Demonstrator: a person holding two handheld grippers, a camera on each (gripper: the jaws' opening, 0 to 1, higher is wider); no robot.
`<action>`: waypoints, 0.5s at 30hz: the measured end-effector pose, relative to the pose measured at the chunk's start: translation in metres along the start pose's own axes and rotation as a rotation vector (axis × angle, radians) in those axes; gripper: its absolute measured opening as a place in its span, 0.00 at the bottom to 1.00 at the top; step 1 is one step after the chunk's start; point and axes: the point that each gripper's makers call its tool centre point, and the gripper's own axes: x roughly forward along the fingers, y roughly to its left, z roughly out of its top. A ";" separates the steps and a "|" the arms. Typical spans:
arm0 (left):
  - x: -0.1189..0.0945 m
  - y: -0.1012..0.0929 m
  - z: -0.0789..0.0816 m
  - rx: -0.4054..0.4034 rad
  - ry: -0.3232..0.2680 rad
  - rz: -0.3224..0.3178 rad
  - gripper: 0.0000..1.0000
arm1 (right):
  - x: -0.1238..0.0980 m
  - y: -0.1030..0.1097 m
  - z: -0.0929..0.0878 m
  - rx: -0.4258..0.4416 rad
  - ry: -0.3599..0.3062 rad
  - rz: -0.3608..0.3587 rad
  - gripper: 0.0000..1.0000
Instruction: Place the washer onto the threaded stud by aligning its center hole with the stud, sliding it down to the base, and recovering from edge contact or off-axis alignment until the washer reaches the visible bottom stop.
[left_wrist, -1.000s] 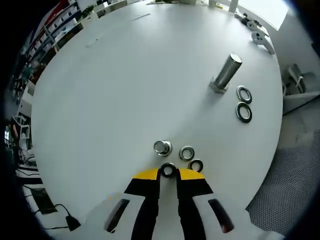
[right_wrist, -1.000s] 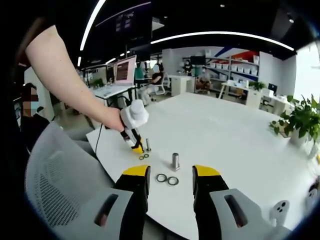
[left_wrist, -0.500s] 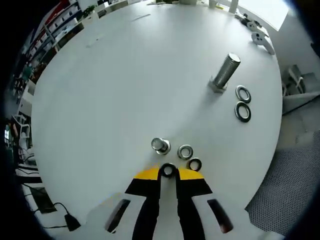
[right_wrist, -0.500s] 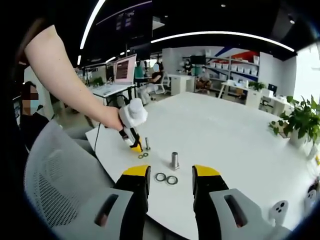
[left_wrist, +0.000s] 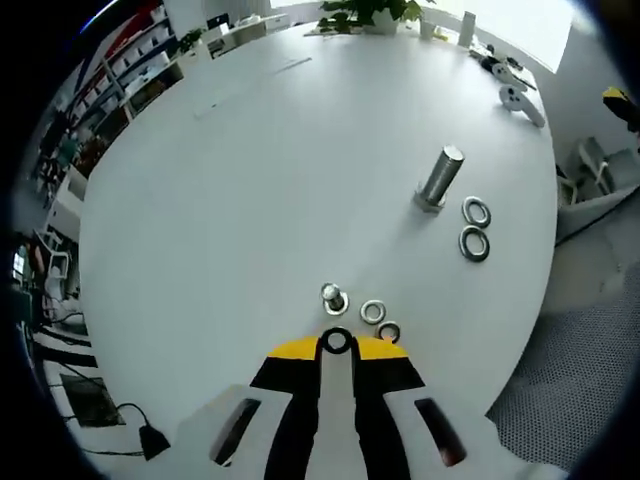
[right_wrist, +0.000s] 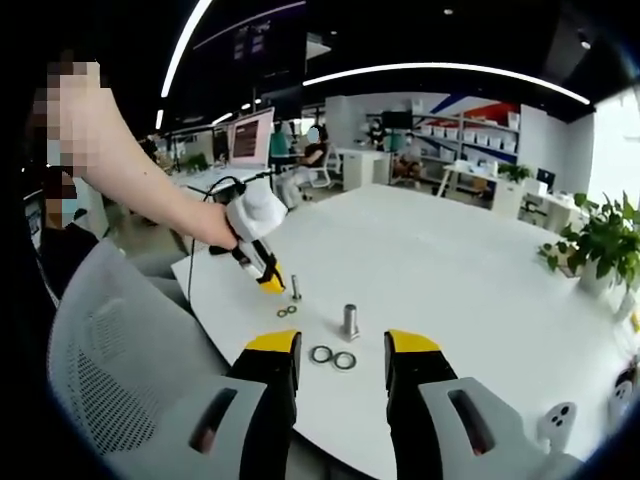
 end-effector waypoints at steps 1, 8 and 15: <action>-0.003 0.001 0.001 0.002 -0.006 0.005 0.09 | 0.000 0.000 0.000 0.000 0.001 0.000 0.35; -0.020 0.005 0.012 0.011 -0.054 0.035 0.09 | 0.000 0.002 0.000 -0.006 -0.001 0.006 0.35; -0.028 0.004 0.032 0.045 -0.089 0.040 0.09 | 0.000 0.002 0.001 -0.007 -0.003 0.006 0.35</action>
